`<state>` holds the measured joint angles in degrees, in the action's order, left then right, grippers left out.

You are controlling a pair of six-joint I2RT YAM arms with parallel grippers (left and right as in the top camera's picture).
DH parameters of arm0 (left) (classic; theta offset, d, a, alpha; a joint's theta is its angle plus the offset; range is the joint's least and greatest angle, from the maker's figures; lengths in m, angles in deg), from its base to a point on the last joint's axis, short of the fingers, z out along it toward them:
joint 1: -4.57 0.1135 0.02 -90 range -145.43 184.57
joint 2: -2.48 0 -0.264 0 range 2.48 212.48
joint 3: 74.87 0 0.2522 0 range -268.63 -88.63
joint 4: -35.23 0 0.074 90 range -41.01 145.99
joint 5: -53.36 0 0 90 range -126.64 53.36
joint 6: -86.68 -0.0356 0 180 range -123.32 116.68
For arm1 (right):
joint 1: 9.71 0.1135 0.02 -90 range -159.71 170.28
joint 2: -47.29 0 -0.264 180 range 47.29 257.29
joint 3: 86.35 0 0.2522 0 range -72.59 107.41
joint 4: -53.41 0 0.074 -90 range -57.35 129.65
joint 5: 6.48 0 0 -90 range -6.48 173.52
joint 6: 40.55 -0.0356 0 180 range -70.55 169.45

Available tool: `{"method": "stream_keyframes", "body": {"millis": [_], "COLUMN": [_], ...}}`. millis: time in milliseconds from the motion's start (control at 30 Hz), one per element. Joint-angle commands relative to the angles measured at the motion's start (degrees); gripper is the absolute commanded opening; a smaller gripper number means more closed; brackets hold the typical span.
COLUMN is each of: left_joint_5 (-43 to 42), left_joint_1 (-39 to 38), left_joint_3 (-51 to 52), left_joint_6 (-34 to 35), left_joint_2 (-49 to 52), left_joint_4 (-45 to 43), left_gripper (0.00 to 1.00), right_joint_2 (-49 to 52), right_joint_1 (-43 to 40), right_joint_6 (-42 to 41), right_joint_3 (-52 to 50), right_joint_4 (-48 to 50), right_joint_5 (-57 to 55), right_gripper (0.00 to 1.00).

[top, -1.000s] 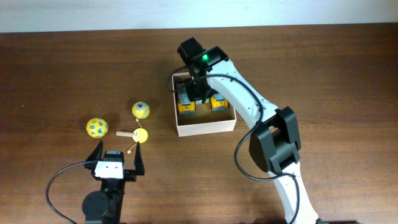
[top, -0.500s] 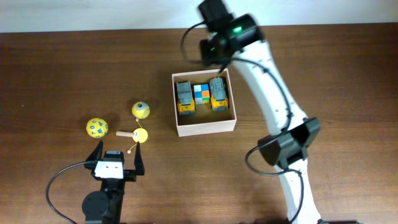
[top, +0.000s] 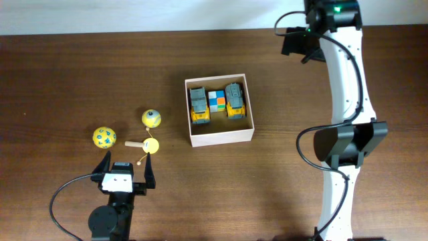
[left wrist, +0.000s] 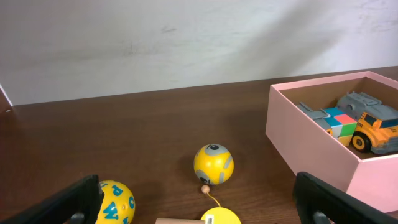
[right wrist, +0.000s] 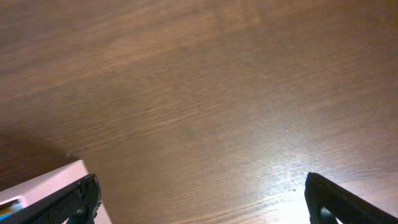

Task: Pack container

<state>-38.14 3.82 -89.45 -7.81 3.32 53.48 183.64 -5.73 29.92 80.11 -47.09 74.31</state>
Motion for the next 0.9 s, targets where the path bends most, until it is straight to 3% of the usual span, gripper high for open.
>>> {"method": "stream_keyframes", "body": {"millis": [0,467,600,667,867], "left_joint_5": [0.2,0.1,-1.9,1.6,5.4], "left_joint_1": [-0.2,-0.2,-0.2,-0.2,1.0], "left_joint_3": [0.3,0.3,0.3,-0.7,-10.0], "left_joint_6": [-0.3,-0.2,3.5,7.8,14.4], "left_joint_2": [-0.1,-0.1,-0.1,0.3,9.6], "left_joint_4": [0.1,0.0,-5.1,-8.0,-4.4], "left_gripper": [0.99,0.99,0.99,0.99,0.99], "right_joint_2": [-0.9,-0.9,-0.9,-0.9,-0.9], "right_joint_1": [-1.5,-1.8,-1.8,-1.8,-1.8], "right_joint_6": [-0.5,-0.5,-0.5,-0.5,-0.5], "right_joint_3": [-2.1,-7.5,-7.5,-7.5,-7.5], "right_joint_4": [0.0,0.8,0.9,0.9,0.9], "right_joint_5": [-0.7,-0.7,-0.7,-0.5,-0.3], "right_gripper": [0.99,0.99,0.99,0.99,0.99]}}
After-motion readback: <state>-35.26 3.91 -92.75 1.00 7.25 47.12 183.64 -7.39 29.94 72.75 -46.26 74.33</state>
